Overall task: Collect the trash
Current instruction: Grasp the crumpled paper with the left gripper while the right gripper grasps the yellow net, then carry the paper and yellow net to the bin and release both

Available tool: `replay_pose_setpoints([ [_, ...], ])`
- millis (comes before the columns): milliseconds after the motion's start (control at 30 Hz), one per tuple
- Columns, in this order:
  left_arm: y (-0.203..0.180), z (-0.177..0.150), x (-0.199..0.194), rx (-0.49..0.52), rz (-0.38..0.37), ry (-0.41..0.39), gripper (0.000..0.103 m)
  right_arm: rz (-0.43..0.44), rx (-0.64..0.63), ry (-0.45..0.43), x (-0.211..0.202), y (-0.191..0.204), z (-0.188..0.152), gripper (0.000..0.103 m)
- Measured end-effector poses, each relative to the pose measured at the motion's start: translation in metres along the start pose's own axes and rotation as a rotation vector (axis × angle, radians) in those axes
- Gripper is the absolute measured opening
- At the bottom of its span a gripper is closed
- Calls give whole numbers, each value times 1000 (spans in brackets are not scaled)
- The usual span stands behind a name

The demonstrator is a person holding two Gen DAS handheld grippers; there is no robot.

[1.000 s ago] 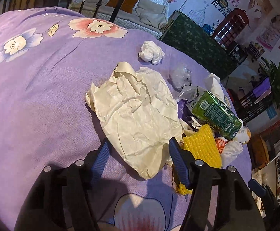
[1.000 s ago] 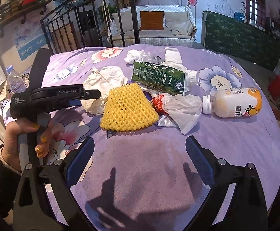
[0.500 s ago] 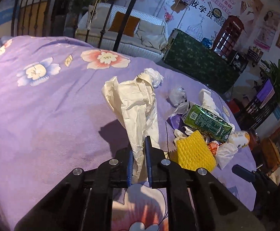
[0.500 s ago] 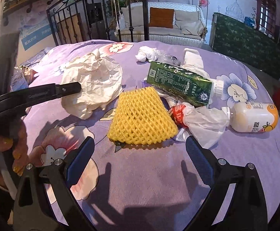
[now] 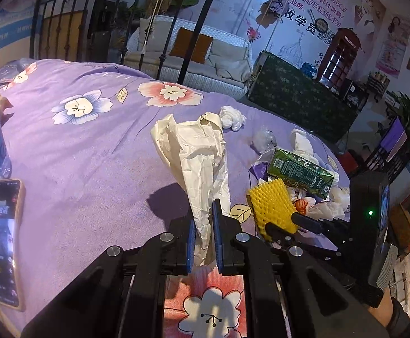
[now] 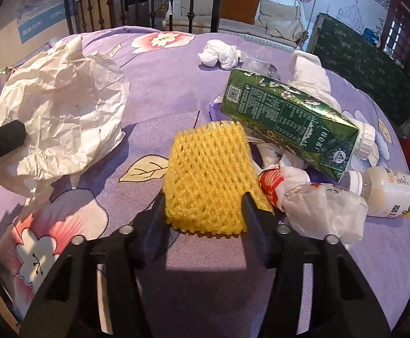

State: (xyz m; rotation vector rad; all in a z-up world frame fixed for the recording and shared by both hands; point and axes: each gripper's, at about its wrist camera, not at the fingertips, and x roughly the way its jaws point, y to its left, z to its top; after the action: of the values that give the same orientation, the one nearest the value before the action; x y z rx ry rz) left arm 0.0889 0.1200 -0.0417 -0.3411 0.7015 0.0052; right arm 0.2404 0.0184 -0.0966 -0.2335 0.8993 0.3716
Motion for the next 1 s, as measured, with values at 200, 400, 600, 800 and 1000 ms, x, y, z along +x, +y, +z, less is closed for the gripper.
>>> replay_pose_setpoints([
  [200, -3, -3, -2, 2, -13, -2, 11, 77, 67, -23, -17, -11, -9, 19],
  [400, -11, -4, -12, 19, -43, -19, 11, 129, 128, -88, -55, -21, -26, 18],
  [600, -39, -9, -29, 62, -104, -52, 11, 159, 187, -149, -97, -32, -45, 18],
  [800, -76, -19, -39, 128, -184, -56, 11, 127, 256, -211, -139, -56, -72, 18],
  [1000, -114, -30, -42, 212, -275, -44, 11, 48, 340, -246, -172, -91, -102, 18],
])
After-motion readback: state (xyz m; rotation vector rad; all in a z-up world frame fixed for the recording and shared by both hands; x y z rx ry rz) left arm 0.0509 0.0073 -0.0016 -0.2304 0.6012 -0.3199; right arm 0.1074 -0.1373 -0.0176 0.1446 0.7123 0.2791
